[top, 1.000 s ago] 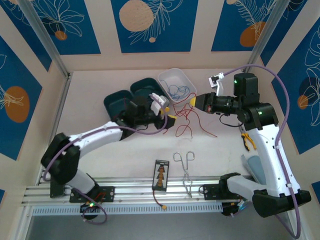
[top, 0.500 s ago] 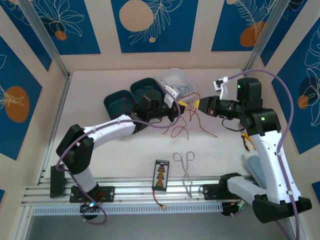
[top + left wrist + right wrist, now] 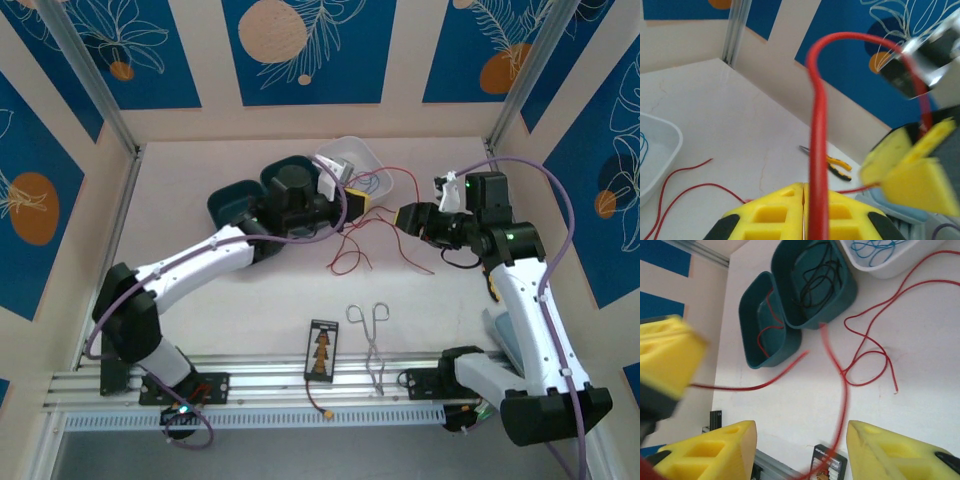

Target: Untangle the cables

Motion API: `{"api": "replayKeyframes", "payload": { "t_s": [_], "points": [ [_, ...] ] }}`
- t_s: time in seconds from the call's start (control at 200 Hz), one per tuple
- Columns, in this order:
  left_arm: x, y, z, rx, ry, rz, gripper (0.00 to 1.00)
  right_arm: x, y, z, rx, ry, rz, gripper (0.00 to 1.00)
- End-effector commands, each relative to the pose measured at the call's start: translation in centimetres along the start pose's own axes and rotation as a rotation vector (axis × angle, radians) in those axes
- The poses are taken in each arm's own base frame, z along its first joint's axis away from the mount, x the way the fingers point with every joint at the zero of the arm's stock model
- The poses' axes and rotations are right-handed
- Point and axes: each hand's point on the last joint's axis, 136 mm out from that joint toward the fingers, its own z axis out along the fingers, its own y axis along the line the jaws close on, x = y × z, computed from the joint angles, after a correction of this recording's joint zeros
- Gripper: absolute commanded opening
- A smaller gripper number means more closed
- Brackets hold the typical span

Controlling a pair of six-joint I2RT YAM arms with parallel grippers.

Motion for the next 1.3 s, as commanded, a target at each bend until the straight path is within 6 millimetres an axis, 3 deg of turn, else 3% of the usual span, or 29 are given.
{"api": "replayKeyframes", "payload": {
  "t_s": [0.0,0.07,0.175,0.25,0.3,0.46,0.66,0.855,1.055,1.295],
  "points": [
    [-3.8,-0.8,-3.5,-0.039,-0.099,-0.022,0.0,-0.2,-0.2,0.4,-0.026,-0.008,-0.011,0.53],
    [-4.7,-0.1,-5.4,-0.1,-0.12,-0.023,0.0,0.1,0.3,0.7,-0.068,0.011,-0.022,0.57],
    [-6.0,1.5,-8.6,-0.213,-0.169,-0.023,0.0,0.9,1.3,0.8,-0.149,0.037,-0.058,0.73],
    [-6.3,3.1,-10.9,-0.315,-0.188,-0.011,0.0,1.4,2.3,0.7,-0.222,0.044,-0.087,0.76],
    [-6.4,4.0,-12.4,-0.377,-0.201,-0.006,0.0,1.6,2.5,0.6,-0.241,0.039,-0.095,0.87],
    [-5.9,7.6,-17.2,-0.557,-0.239,-0.041,0.0,1.7,1.2,0.9,-0.184,0.024,-0.081,0.89],
    [-2.9,11.7,-20.9,-0.698,-0.23,-0.128,0.0,1.7,0.2,1.6,-0.149,0.034,-0.05,0.89],
    [0.8,14.6,-22.0,-0.771,-0.176,-0.214,0.0,1.7,-0.5,2.1,-0.123,0.038,-0.022,0.9],
    [5.4,17.5,-21.7,-0.814,-0.093,-0.347,0.0,1.9,-1.3,2.6,-0.097,0.05,0.01,0.89],
    [9.2,20.8,-20.7,-0.86,-0.073,-0.471,0.0,2.1,-1.7,3.0,-0.089,0.057,0.031,0.89]
  ]
}}
